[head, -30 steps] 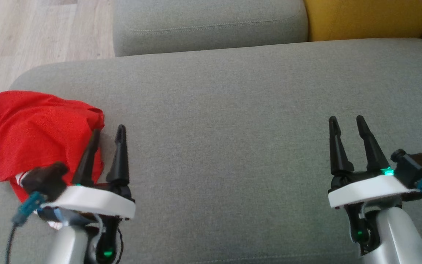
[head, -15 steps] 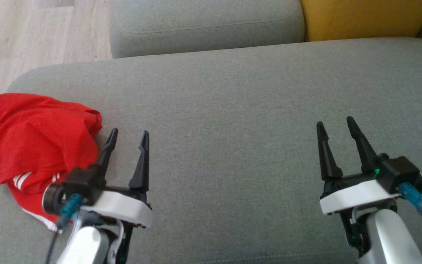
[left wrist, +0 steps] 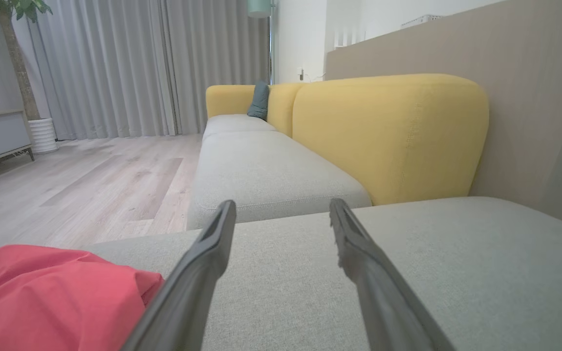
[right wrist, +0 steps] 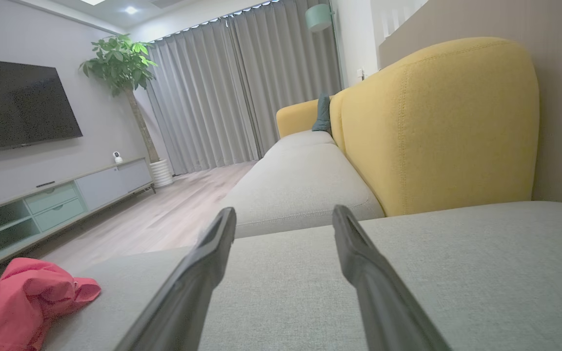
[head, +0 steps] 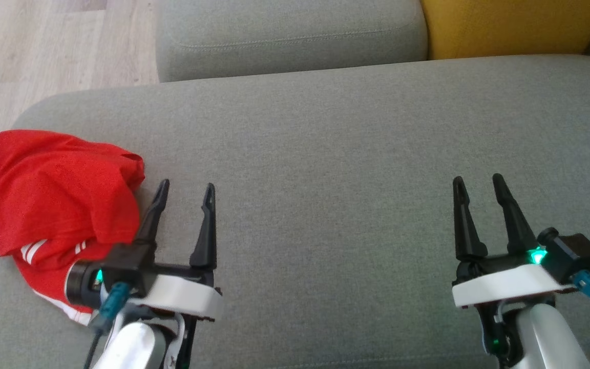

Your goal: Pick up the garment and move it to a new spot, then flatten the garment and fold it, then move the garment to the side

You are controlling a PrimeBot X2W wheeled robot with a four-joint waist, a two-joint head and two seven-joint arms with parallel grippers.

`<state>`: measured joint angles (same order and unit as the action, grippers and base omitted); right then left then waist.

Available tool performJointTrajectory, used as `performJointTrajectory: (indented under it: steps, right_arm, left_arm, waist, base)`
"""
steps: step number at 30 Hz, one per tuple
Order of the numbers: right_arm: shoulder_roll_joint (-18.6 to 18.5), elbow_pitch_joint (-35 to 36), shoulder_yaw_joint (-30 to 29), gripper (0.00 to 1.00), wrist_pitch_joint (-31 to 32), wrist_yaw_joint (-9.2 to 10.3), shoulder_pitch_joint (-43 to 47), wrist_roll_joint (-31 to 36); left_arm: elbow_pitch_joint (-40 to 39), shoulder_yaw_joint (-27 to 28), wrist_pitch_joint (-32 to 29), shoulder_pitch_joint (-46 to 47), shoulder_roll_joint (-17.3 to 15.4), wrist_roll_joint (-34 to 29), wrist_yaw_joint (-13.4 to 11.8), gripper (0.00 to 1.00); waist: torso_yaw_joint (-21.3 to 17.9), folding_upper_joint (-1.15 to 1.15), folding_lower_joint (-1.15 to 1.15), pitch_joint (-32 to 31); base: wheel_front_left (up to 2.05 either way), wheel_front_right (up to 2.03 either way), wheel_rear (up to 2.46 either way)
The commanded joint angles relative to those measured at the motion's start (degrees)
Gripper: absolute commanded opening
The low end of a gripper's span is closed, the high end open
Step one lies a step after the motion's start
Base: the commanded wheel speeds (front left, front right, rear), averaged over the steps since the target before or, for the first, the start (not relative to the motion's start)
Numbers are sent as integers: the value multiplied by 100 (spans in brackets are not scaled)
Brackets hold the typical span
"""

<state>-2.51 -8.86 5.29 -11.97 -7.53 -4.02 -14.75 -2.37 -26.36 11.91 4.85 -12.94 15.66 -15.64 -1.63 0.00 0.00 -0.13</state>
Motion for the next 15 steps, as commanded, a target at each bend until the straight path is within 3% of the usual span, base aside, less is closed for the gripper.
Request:
performJointTrajectory:
  steps: [1,3,9,15]
  right_arm:
    - [-33,186,138,100,-90,4,-107,4]
    - [-34,90,160,100,-123,4,-69,-66]
    - [-36,-124,257,100,-225,4,-75,-269]
    - [-37,-259,380,100,-303,4,-152,-233]
  left_arm:
    - [-267,288,97,150,22,-30,-15,100]
    - [-291,474,131,11,171,65,81,100]
    - [-182,737,231,-237,380,-406,470,100]
    - [-158,955,308,-296,598,-831,695,100]
  waist:
    - [3,0,0,0]
    - [3,0,0,0]
    - [0,0,0,1]
    - [10,0,0,-5]
  base:
    - [0,0,0]
    - [0,0,0]
    - [0,0,0]
    - [0,0,0]
